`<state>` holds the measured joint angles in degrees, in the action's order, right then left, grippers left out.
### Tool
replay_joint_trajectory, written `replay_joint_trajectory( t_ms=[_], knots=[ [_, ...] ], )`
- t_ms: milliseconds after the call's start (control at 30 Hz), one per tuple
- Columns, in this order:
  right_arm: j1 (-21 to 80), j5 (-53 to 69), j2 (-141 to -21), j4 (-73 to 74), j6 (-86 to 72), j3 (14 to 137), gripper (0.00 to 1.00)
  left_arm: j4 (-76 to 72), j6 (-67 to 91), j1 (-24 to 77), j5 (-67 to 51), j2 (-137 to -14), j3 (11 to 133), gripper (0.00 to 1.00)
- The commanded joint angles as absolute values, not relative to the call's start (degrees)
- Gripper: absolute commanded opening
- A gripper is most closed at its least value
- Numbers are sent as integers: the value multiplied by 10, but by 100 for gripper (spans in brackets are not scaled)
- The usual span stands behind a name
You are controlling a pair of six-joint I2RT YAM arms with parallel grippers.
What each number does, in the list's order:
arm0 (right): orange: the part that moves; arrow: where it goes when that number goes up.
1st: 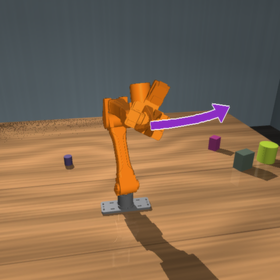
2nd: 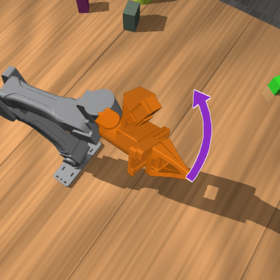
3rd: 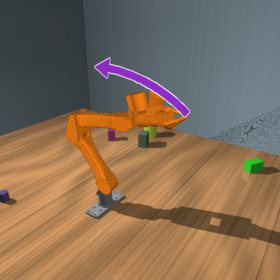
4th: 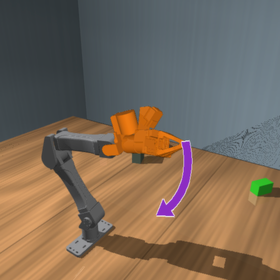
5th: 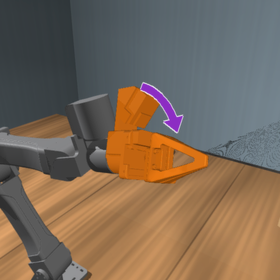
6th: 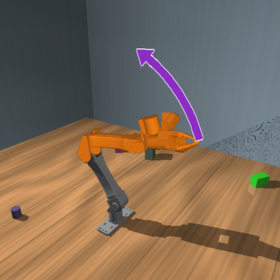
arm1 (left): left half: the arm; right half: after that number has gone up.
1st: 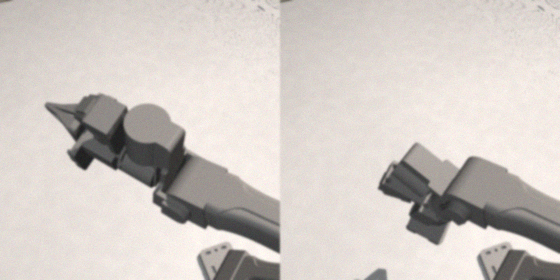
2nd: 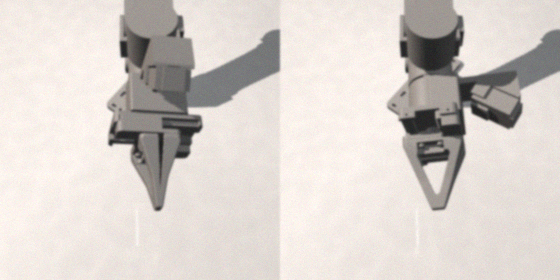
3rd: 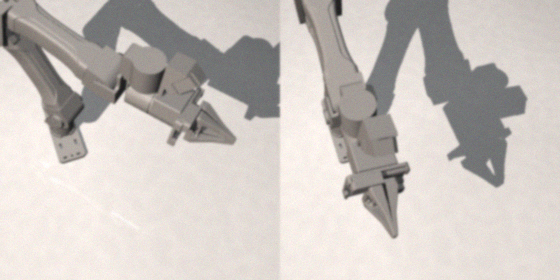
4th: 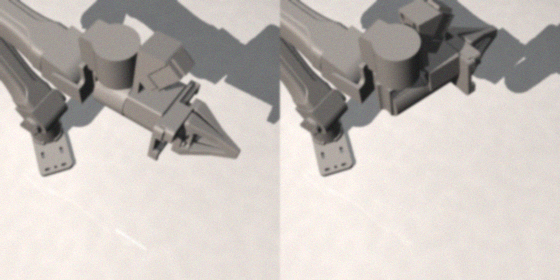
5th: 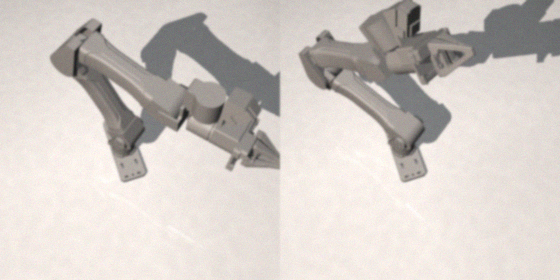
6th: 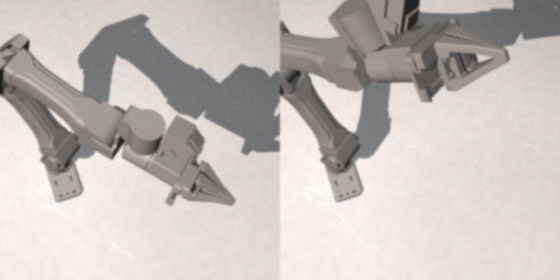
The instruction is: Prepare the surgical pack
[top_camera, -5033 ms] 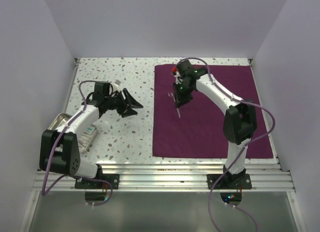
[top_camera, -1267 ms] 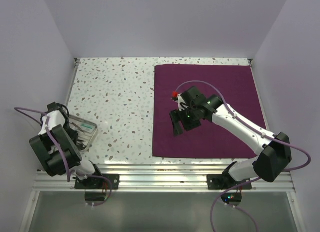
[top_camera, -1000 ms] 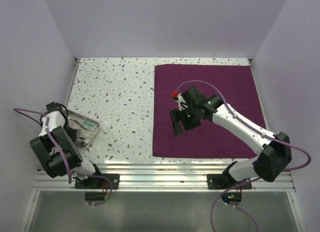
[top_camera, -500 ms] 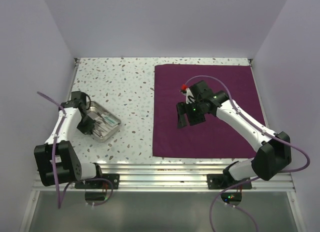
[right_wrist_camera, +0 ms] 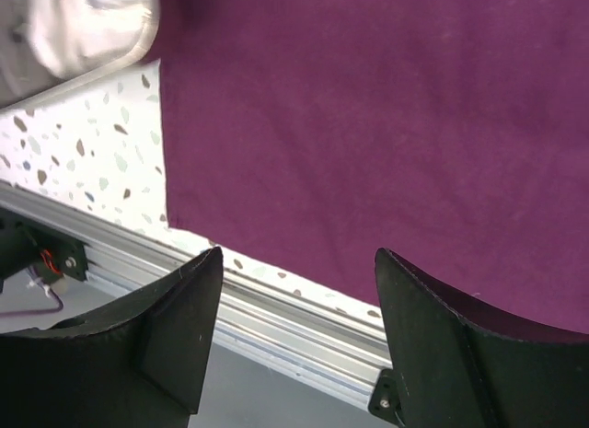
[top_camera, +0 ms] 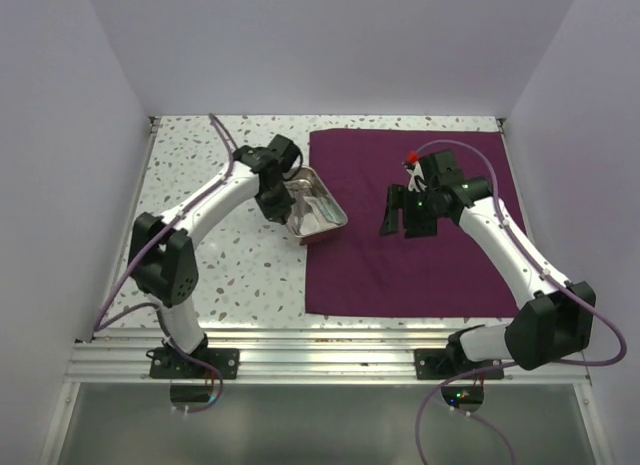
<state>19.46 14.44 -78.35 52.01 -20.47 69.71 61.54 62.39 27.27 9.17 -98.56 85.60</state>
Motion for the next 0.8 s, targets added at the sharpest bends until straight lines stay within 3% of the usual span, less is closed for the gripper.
replay_joint_trajectory(
  t_ms=[0,267,633,700,733,767],
  knots=[
    [164,142,-765,534,-214,712,71,612,654,329,71,-1052,977,0],
    [118,147,-759,534,-214,703,70,615,635,431,50,-1252,1206,0],
    [84,147,-743,532,-213,676,70,532,607,445,-19,-1319,1199,0],
    [83,143,-748,532,-211,677,70,498,598,438,-38,-1298,1150,9],
    [81,142,-754,531,-210,677,70,478,579,434,-60,-1288,1128,23],
    [81,142,-757,530,-210,677,71,449,573,432,-63,-1277,1087,30]
  ],
)
